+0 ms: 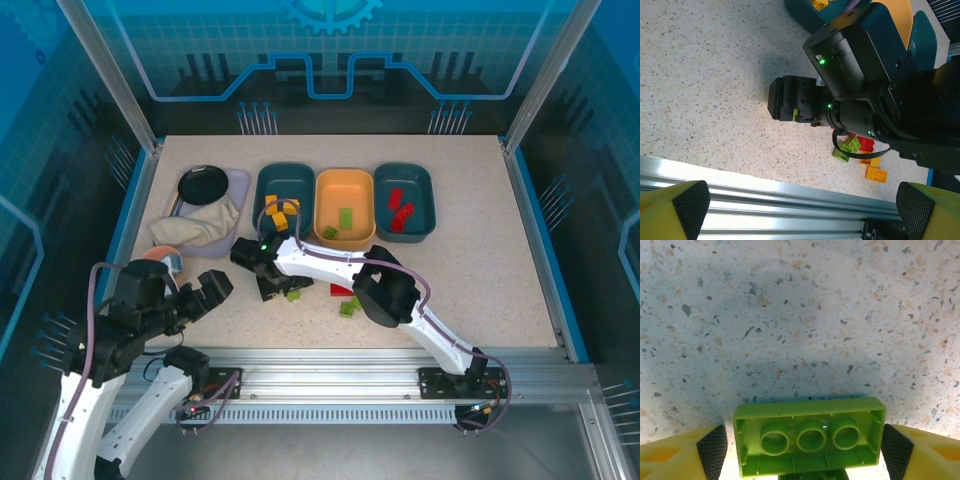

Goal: Sort the legos into containers by color

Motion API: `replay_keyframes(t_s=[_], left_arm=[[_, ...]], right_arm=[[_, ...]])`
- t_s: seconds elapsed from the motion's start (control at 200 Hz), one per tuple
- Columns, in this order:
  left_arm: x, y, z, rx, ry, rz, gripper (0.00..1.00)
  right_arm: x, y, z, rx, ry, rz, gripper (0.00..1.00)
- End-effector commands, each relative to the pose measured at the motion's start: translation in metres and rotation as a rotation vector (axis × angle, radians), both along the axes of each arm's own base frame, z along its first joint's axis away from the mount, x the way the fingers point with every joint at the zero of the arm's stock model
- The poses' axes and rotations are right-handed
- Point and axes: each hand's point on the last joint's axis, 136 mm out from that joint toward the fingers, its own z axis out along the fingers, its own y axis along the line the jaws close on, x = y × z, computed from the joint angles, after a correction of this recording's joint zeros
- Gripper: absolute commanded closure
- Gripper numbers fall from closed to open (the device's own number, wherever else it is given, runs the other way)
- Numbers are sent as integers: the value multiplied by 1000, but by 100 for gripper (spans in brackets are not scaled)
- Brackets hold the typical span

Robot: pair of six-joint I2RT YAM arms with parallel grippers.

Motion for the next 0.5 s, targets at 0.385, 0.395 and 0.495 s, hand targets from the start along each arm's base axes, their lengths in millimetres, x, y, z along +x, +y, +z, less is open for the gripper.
replay_keyframes(t_s=[0.385, 0.395, 0.495], left_arm=[[-4, -6, -1, -34, 2, -22, 1], [-4, -6, -1, -35, 2, -23, 2], [-3, -7, -1, -39, 1, -25, 2]], right_arm=[[4, -20, -16, -30, 57, -58, 35], [5, -21, -15, -29, 55, -58, 36], [10, -19, 0, -11, 15, -42, 38]])
